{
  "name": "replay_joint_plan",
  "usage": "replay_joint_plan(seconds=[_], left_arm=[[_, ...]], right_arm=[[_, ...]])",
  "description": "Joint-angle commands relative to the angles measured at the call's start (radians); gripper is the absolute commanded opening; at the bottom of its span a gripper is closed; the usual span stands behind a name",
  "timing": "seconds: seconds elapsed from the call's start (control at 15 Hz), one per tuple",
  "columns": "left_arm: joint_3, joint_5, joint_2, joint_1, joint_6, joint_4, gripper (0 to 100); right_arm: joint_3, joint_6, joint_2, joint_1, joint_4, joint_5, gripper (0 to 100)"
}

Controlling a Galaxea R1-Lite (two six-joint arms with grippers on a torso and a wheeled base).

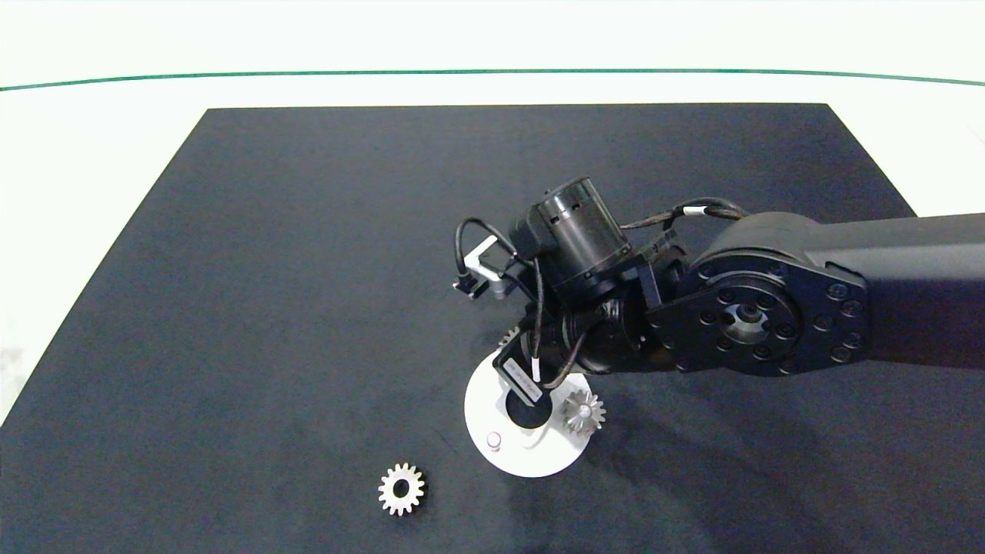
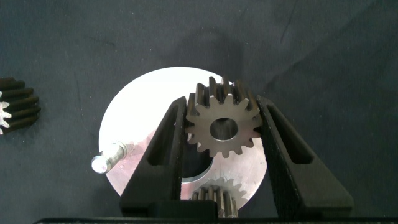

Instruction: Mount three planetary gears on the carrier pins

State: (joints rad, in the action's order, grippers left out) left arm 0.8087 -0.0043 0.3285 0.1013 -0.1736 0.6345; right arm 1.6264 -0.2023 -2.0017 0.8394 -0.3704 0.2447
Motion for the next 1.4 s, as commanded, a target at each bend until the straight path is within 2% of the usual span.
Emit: replay_joint_plan(seconds=[0.07,0.6,0.93,1.4], left_arm=[[0.001,0.000,0.004,0.000,-0.001,0.004,100],[0.001,0.000,0.006,0.000,-0.001,0.004,100],[0.001,0.000,0.007,0.002,-0.001,0.004,100],[0.018,0.000,0.009,-0.002,-0.003,0.004,100]], right_arm=[[0.007,-0.002,0.000,-0.003,-0.001,0.001,100],[0.017,0.000,0.004,-0.009,-0.002,0.001,100],[0.023,0.008,0.112,-0.011,-0.019,0.001,100],[-0.010,0.003,0.212,-0.074,-0.065,0.001,100]])
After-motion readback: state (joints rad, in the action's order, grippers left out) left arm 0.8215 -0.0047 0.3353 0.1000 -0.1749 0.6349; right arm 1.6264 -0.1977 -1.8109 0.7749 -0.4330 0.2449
